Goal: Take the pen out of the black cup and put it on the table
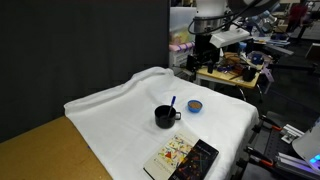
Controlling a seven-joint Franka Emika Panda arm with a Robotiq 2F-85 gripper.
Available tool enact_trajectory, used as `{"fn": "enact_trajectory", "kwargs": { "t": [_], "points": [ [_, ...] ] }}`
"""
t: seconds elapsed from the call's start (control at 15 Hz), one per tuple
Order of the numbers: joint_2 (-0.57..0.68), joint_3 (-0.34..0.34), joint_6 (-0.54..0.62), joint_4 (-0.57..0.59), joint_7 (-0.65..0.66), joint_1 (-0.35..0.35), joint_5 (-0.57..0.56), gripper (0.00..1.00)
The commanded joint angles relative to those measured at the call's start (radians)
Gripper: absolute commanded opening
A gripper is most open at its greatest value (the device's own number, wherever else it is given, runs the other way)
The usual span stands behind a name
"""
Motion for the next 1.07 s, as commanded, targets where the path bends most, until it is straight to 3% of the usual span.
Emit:
{"fn": "enact_trajectory", "kwargs": {
  "t": [0.0, 0.53, 1.0],
  "points": [
    [0.081, -0.020, -0.015, 0.101, 0.022, 0.017, -0.037, 1.00],
    [0.269, -0.068, -0.053, 0.318, 0.082, 0.049, -0.102, 1.00],
    [0.363, -0.144, -0.079, 0.399, 0.107, 0.073, -0.085, 1.00]
  ]
}}
